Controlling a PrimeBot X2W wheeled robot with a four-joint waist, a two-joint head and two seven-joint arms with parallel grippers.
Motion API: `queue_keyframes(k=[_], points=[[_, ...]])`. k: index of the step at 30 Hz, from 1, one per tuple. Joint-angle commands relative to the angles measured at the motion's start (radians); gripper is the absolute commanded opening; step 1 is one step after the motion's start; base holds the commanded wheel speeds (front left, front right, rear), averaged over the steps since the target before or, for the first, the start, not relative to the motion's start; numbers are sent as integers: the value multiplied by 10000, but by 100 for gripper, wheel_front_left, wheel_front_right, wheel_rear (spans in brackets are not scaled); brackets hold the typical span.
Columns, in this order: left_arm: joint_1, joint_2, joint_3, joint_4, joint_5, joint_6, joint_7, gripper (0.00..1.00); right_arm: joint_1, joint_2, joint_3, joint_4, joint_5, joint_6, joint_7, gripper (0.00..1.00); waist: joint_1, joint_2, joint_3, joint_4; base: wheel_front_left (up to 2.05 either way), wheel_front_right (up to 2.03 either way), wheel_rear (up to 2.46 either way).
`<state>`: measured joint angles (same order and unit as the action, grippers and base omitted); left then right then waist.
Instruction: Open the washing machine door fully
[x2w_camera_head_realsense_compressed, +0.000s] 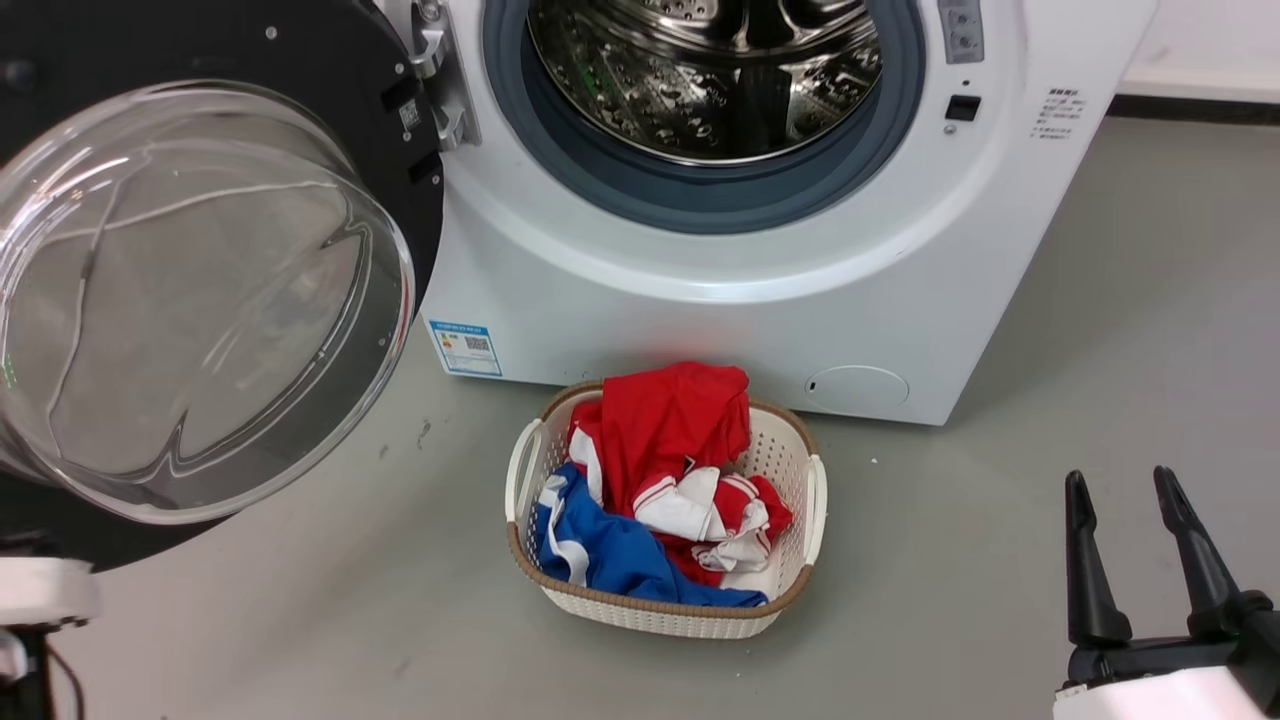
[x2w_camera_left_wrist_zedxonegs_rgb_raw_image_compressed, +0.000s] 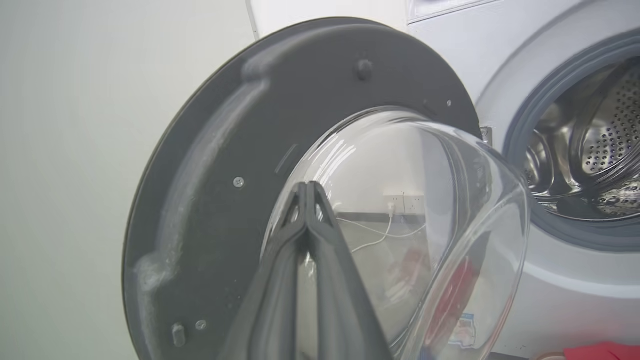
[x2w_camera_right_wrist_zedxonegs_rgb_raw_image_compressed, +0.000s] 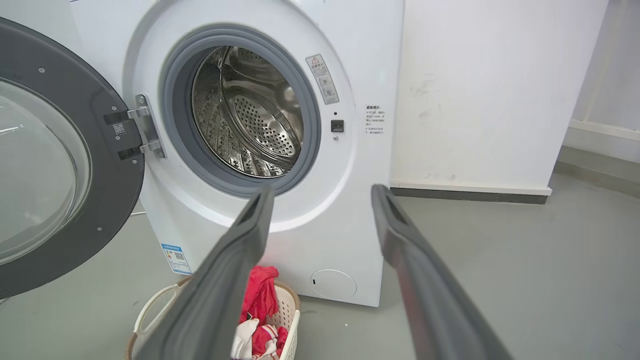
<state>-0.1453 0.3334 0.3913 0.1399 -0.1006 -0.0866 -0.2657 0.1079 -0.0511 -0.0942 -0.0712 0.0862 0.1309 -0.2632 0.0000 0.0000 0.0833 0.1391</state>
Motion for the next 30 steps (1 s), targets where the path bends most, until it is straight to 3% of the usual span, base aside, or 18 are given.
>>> queue_keyframes(k=[1,2,3,4,15,30], points=[[107,-113,-91,-240,86,-7,23,0,96,18,6,-14,34,-2,-21,100,0,0,-117,-53,0,0,0],[194,-220,-210,-459,149,-18,21,35,130,18,21,-2,52,-2,-20,100,0,0,-183,-83,0,0,0],[271,-335,-320,-725,220,-21,23,78,168,18,29,3,74,-2,-21,100,0,0,-247,-116,0,0,0],[320,-478,-413,-979,207,-18,23,100,200,18,32,9,100,-2,-21,100,0,0,-303,-147,0,0,0],[1198,-1775,-1909,-2294,613,106,115,100,281,18,34,-171,131,-2,-21,100,0,0,-599,-700,0,0,0],[2003,-2555,-3154,-1377,600,386,14,100,700,16,288,-367,155,-2,-21,100,0,0,-853,-1089,0,0,0]])
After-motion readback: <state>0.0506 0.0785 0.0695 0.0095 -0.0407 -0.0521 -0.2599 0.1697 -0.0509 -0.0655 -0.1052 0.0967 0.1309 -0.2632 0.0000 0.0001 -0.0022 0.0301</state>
